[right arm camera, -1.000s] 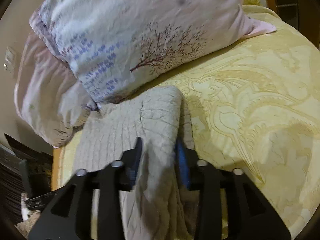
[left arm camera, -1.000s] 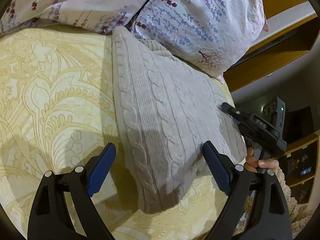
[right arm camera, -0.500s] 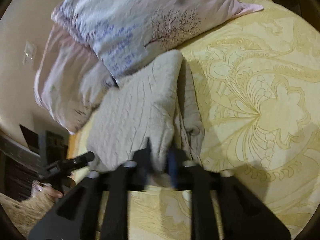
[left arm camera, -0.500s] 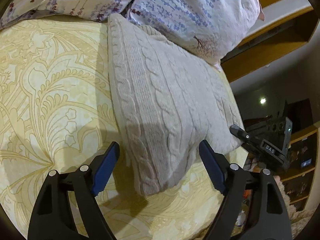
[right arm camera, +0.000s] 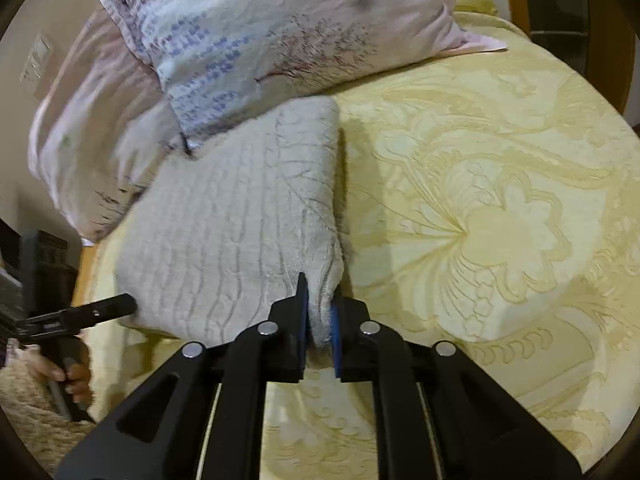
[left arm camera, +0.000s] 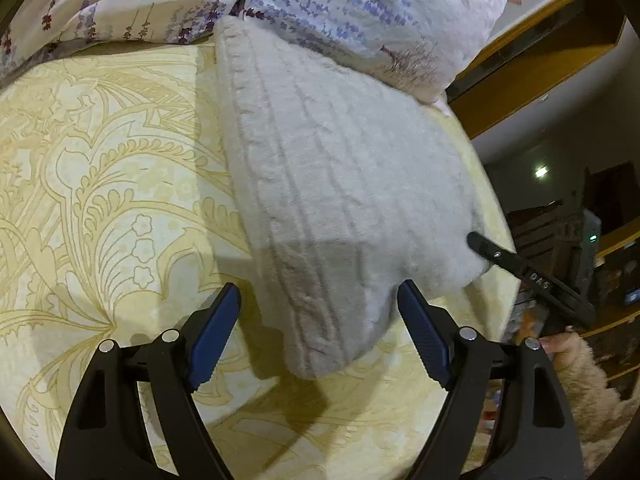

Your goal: Fold small clothes

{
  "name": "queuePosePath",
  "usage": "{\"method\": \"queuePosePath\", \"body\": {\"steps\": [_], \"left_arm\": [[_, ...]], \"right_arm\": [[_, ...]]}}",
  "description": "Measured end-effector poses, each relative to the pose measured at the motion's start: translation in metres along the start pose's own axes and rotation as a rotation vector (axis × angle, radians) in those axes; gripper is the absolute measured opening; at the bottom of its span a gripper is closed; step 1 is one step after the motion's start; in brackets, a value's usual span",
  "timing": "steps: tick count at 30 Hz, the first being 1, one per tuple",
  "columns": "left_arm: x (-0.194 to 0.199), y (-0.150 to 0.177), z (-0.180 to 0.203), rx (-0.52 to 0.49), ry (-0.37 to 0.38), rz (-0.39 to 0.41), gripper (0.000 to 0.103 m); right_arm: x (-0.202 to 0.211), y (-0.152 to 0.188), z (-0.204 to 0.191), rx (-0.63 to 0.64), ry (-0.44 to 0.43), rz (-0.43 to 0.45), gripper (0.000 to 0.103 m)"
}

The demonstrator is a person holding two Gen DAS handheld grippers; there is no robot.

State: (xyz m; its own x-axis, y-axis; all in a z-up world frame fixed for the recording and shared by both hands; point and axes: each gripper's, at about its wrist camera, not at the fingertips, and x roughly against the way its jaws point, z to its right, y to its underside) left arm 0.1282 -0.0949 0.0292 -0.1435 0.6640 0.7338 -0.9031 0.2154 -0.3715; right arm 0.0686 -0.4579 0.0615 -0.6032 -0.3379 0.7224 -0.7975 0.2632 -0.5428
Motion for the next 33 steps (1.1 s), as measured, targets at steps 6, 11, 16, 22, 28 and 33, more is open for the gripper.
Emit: {"method": "queuePosePath", "body": {"steps": [6, 11, 16, 22, 28, 33], "left_arm": [[0.031, -0.034, -0.017, 0.092, 0.101, 0.124, 0.083], [0.017, -0.082, -0.046, 0.227, 0.111, 0.136, 0.081], [-0.008, -0.119, -0.068, 0.333, 0.113, 0.122, 0.069], [-0.032, -0.135, -0.075, 0.368, 0.113, 0.088, 0.058], [-0.048, -0.143, -0.075, 0.368, 0.098, 0.078, 0.029], [-0.039, -0.147, -0.070, 0.329, 0.106, 0.119, 0.018]], "right_arm": [[0.021, -0.044, 0.017, -0.123, -0.099, 0.098, 0.061], [0.004, -0.102, 0.021, -0.175, -0.100, 0.117, 0.062], [-0.039, -0.144, 0.016, -0.159, -0.100, 0.011, 0.050], [-0.078, -0.153, 0.022, -0.198, -0.135, -0.086, 0.045], [-0.090, -0.147, 0.020, -0.184, -0.187, -0.093, 0.011], [-0.057, -0.147, 0.009, -0.120, -0.205, 0.080, 0.009]]}}
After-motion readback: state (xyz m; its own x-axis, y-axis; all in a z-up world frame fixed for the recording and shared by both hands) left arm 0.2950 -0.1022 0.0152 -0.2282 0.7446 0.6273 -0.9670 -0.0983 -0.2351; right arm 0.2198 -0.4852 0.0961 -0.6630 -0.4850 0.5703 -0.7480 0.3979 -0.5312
